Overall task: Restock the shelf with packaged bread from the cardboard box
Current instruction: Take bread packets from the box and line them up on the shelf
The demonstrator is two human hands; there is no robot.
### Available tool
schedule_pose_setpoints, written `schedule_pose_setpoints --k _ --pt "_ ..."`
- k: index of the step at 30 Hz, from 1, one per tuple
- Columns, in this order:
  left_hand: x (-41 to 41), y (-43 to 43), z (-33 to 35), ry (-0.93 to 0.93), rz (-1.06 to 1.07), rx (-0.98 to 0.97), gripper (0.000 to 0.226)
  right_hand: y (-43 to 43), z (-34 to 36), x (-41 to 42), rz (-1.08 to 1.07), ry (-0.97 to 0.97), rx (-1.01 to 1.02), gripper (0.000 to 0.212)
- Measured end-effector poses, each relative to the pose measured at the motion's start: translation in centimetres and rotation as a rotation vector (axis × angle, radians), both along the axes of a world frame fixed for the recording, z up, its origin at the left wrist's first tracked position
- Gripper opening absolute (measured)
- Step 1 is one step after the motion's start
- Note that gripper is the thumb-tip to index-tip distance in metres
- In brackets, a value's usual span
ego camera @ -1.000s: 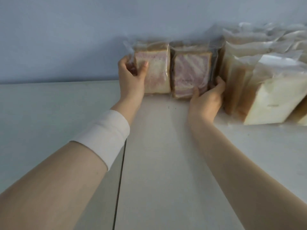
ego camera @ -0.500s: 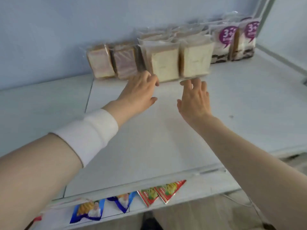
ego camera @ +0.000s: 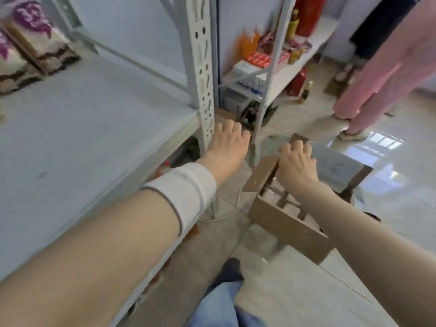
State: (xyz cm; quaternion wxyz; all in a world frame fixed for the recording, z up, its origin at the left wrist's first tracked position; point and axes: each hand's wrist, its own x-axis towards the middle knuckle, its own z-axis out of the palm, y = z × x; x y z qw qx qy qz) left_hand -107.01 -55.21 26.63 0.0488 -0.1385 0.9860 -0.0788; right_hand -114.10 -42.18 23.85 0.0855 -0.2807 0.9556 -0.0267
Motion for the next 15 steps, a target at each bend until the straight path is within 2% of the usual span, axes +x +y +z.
schedule_pose_setpoints --k 6,10,15 --pt "-10.2 6.9 -8.4 -0.158 -0.176 0.162 0.028 9.7 -5.8 -6.1 -0.293 -0.122 0.174 0.035" --pt "-15.1 11.0 -13.5 -0.296 -0.255 0.220 0.033 14.5 -9.6 -8.3 -0.438 -0.262 0.226 0.043" --pt "-19.6 14.4 -21.4 -0.450 -0.266 0.251 0.037 18.7 -17.1 -11.5 -0.514 -0.393 0.248 0.032"
